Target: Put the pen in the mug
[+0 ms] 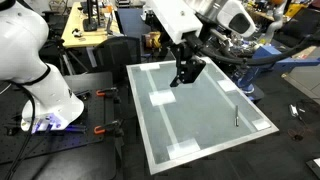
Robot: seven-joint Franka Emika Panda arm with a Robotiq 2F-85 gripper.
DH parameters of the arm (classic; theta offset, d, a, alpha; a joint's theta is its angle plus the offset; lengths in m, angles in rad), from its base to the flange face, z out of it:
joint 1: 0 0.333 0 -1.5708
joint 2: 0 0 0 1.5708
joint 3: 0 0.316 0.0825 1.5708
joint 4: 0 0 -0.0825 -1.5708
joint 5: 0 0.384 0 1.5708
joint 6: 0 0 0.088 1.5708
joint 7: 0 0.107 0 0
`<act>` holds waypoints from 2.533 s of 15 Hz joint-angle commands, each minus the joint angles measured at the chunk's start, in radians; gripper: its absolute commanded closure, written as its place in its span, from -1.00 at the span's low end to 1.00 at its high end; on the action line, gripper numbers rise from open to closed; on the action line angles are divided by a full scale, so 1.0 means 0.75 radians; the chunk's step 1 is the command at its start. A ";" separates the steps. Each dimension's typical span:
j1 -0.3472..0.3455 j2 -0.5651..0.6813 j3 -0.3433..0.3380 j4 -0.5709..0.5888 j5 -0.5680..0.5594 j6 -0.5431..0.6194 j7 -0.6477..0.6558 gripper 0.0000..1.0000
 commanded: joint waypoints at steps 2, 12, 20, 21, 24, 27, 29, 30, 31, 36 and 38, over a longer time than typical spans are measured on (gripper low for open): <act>-0.048 0.004 0.045 0.002 0.008 -0.002 -0.007 -1.00; -0.051 0.036 0.082 0.043 0.004 0.187 0.013 -1.00; -0.071 0.231 0.092 0.238 0.009 0.469 -0.087 -1.00; -0.081 0.265 0.093 0.272 0.017 0.498 -0.109 -1.00; -0.114 0.368 0.107 0.367 0.041 0.606 -0.214 -1.00; -0.149 0.470 0.141 0.449 0.106 0.672 -0.326 -1.00; -0.171 0.536 0.176 0.501 0.153 0.690 -0.381 -1.00; -0.182 0.566 0.193 0.528 0.169 0.693 -0.402 -1.00; -0.190 0.595 0.211 0.552 0.177 0.695 -0.413 -1.00; -0.217 0.757 0.291 0.688 0.164 0.673 -0.385 -1.00; -0.219 0.715 0.300 0.625 0.133 0.683 -0.360 -1.00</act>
